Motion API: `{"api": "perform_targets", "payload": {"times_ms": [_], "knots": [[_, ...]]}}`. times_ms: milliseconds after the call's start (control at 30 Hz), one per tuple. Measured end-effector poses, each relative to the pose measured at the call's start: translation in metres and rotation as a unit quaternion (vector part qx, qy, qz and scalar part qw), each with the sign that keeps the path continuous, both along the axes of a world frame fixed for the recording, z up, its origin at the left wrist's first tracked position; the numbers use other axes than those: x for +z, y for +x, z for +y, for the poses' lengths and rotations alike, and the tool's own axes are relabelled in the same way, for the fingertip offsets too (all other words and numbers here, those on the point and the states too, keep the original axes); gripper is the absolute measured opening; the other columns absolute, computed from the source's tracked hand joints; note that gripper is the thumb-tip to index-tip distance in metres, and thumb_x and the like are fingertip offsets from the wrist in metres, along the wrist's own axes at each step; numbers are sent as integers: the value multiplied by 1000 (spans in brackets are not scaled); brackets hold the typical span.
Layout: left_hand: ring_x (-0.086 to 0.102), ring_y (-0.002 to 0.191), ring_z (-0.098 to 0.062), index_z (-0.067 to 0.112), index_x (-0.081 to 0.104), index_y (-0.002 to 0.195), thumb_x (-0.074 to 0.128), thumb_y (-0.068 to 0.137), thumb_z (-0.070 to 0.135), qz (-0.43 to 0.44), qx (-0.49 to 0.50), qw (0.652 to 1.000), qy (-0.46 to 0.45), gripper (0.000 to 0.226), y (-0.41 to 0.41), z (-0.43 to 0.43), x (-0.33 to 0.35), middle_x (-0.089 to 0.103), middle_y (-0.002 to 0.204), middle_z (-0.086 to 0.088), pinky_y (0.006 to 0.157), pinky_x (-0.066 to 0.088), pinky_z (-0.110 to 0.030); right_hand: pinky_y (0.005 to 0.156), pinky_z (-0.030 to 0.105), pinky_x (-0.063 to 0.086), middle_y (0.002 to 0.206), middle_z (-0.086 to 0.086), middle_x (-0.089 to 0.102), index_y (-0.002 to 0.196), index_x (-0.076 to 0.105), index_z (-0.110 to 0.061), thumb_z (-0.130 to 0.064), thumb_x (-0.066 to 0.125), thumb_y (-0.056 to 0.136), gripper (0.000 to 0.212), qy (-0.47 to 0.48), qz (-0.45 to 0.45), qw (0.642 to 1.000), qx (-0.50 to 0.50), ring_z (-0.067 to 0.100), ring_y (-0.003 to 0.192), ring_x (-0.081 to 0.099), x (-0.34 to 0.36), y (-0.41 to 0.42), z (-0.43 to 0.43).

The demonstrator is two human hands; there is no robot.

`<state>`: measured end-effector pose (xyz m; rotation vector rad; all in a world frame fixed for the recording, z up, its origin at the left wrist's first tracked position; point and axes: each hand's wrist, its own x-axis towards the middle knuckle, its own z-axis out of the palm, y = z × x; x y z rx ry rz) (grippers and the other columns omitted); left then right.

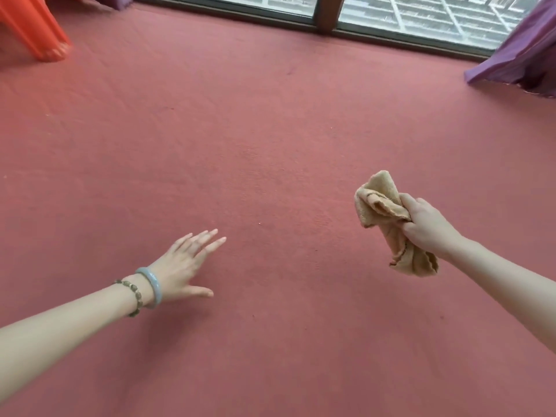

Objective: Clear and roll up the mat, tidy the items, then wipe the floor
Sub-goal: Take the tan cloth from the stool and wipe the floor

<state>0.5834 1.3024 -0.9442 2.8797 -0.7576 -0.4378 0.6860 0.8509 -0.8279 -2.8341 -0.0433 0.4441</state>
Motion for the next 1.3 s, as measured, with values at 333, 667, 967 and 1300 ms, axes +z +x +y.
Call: {"api": "perform_targets", "payload": {"times_ms": [333,667,967,1300], "knots": [[21,139,-22,30,-7,147,33,69,82,14,56,998,18,102,-43,-4,-10,21,152,-8,113,2,-31,73,40,40,105,8,43,126,37,-29,-7,41,82,49,-87,38,995,-17,33,102,46,-64,-40,-41],[20,139,-21,30,-4,147,22,72,84,32,116,992,21,97,-63,-19,-15,23,152,-9,112,2,-30,48,35,47,82,5,61,95,52,-28,-12,51,48,51,-35,-20,987,157,26,64,58,-97,-149,86],[35,133,-29,16,24,144,6,81,77,-3,212,973,91,89,-75,-3,-23,34,147,-13,109,24,-43,75,41,43,115,6,42,122,40,-24,-22,48,87,36,66,37,965,251,29,108,47,-82,-116,123],[8,144,-23,22,11,149,30,79,74,11,349,933,82,89,-77,32,-22,9,157,-6,116,6,-41,93,49,39,124,26,41,122,41,-8,-8,44,87,36,-66,-51,972,-220,47,114,44,-87,40,19]]}}
